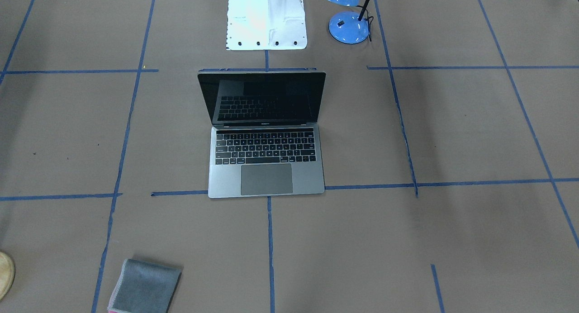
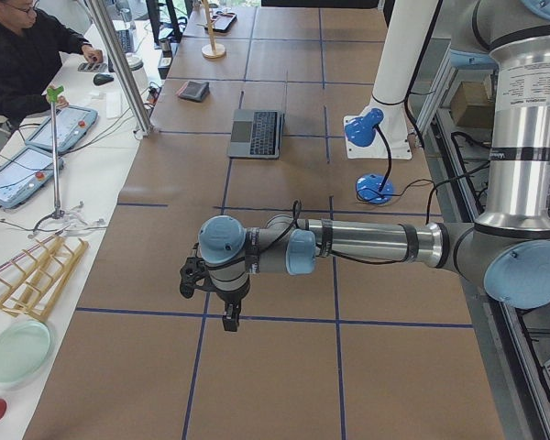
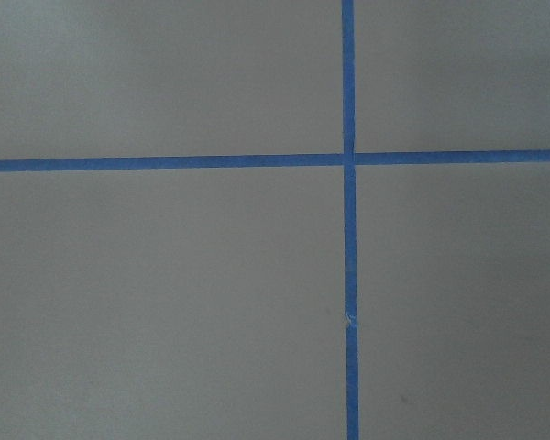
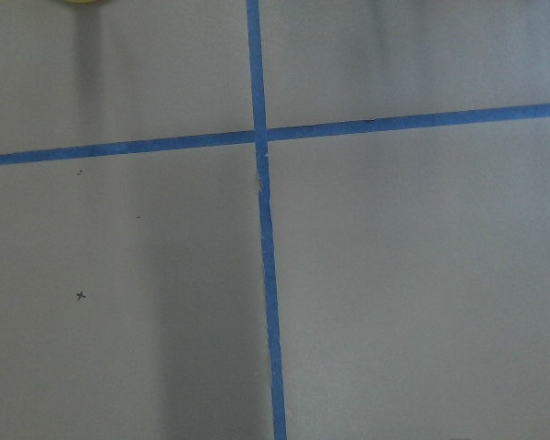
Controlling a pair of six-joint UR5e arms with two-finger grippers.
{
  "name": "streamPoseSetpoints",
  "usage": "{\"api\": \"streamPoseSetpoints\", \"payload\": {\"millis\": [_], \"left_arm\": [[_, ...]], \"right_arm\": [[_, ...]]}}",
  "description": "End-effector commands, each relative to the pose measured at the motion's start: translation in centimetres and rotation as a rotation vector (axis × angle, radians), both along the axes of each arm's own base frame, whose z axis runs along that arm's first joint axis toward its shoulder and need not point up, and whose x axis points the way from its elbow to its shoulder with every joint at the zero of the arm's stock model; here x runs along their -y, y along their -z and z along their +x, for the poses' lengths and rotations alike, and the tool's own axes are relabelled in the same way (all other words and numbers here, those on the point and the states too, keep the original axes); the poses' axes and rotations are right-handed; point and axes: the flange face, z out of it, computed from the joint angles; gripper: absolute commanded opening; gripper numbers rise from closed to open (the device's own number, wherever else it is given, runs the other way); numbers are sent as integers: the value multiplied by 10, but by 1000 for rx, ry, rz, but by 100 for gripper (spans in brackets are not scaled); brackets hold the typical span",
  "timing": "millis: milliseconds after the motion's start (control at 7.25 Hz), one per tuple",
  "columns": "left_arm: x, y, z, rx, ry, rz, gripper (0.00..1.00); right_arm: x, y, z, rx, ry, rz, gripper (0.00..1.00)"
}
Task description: Close laptop
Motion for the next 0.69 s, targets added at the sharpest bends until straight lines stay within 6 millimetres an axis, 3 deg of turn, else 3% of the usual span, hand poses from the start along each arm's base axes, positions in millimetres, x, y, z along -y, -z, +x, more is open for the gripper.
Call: {"api": "streamPoseSetpoints", "payload": {"millis": [0,276,414,552], "left_arm": [[1,52,1,0,6,70,100],[-24,148,4,-2,4,60,100],[-35,205,29,-26,41,40,100],[-47,249,70,-50,55,18,100]], "right_arm": [[1,7,0,-1,-1,13,100],[2,26,0,4,-2,46,100],[3,33,0,0,-2,57,100],[5,34,-4,-4,7,61,100]]}}
